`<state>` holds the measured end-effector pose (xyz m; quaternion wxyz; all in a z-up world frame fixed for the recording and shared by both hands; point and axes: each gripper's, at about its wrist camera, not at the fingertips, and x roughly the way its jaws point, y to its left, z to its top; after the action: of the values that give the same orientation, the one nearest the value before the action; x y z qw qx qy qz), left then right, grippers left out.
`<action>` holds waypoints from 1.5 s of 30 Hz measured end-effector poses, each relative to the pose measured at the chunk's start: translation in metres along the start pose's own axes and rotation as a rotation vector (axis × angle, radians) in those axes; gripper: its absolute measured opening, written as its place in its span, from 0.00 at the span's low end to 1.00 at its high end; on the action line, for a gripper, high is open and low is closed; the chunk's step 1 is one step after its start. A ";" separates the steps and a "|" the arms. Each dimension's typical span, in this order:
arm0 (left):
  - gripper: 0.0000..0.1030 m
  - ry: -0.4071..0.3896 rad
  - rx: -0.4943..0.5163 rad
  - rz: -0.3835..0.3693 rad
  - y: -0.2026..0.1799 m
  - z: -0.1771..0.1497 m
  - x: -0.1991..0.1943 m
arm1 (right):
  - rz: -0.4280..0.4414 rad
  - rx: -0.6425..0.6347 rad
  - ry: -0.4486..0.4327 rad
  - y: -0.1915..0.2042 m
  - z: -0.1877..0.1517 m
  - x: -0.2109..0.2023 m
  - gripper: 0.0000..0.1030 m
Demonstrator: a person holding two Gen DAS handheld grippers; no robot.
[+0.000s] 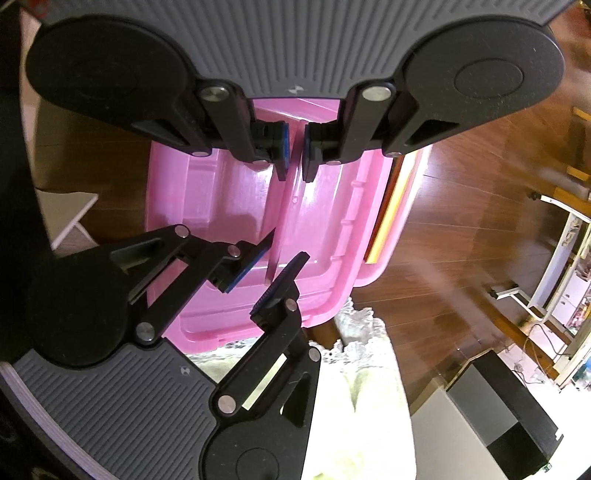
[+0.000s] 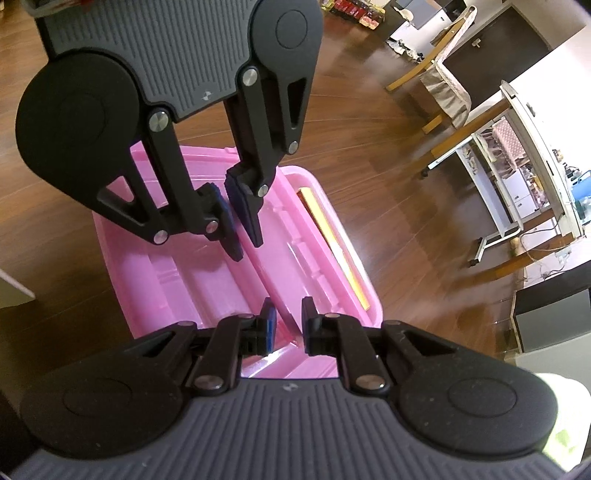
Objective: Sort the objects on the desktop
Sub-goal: 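Hold the lid with both grippers above the open pink tub, then lower the pink lid onto the tub rim with both grippers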
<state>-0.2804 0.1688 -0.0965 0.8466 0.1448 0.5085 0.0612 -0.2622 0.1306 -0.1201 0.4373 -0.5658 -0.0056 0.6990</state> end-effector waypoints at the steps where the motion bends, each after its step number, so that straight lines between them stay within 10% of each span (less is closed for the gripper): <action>1: 0.04 0.002 0.004 0.009 0.003 0.000 0.004 | -0.007 -0.002 -0.002 -0.002 0.001 0.005 0.11; 21: 0.05 0.066 0.016 0.069 0.044 -0.007 0.077 | -0.088 0.089 -0.042 -0.021 -0.007 0.094 0.12; 45: 0.12 0.062 0.037 0.052 0.029 -0.012 0.092 | -0.099 0.184 0.060 -0.010 -0.030 0.096 0.17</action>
<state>-0.2458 0.2214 -0.1699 0.8257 0.1719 0.5315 0.0783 -0.2296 0.1818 -0.2017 0.5213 -0.5431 0.0436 0.6568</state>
